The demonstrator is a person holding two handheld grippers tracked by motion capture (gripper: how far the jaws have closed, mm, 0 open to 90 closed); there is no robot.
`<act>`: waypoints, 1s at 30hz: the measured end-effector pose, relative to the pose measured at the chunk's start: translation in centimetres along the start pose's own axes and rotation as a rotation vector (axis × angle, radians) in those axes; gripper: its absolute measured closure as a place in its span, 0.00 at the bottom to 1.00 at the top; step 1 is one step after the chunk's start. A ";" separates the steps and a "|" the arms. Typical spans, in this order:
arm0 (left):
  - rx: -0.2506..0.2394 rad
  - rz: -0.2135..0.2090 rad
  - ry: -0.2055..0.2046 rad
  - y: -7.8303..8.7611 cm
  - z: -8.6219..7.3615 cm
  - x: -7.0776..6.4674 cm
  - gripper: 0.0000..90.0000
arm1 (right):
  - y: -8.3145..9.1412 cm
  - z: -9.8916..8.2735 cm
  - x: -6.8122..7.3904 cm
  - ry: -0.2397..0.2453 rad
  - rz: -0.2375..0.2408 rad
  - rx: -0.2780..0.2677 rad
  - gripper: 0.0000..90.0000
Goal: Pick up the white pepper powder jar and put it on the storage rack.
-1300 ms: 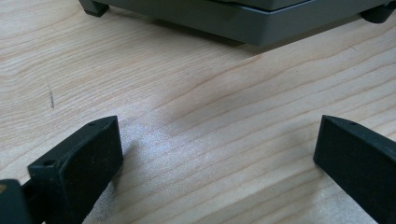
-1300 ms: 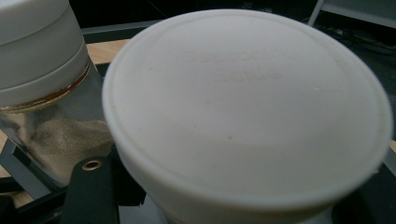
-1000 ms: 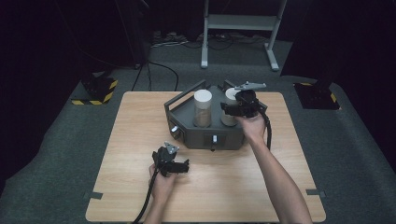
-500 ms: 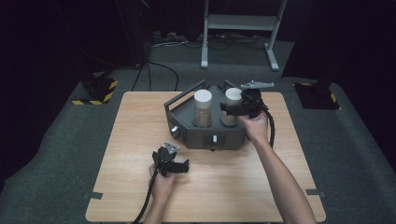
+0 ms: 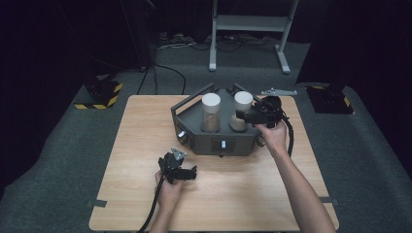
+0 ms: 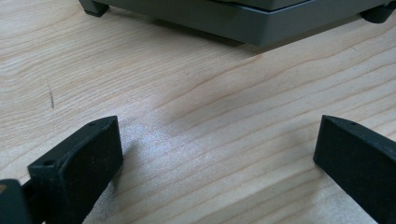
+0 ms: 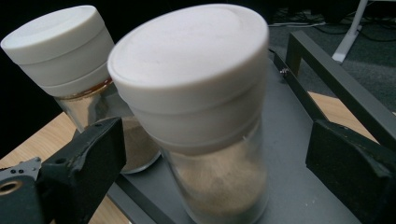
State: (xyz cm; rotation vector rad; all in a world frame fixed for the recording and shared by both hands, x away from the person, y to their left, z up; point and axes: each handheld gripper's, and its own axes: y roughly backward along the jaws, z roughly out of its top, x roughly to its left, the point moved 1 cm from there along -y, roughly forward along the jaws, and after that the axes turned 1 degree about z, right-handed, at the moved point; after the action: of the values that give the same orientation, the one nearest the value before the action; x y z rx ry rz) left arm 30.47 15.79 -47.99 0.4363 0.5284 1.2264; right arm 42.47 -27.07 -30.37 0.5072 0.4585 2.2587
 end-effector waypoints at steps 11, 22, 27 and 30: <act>-0.002 0.001 0.001 0.0 0.0 0.0 0.01 | 1.2 -2.0 -0.5 0.010 -0.007 -0.024 0.08; -0.003 0.002 0.002 0.0 -0.1 -0.1 0.01 | 2.5 -3.9 -0.3 0.045 -0.034 -0.024 0.08; -0.004 0.003 0.003 0.0 -0.1 -0.1 0.01 | 2.4 -4.7 -0.4 0.039 -0.043 -0.015 0.08; -0.004 0.003 0.003 0.0 -0.1 -0.1 0.01 | 2.5 -5.1 -0.4 0.039 -0.045 -0.019 0.09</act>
State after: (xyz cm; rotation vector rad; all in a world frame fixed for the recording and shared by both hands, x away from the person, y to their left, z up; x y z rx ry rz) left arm 30.43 15.71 -48.04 0.4314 0.5280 1.2311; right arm 38.74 -29.83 -33.63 0.4396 0.4634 2.2314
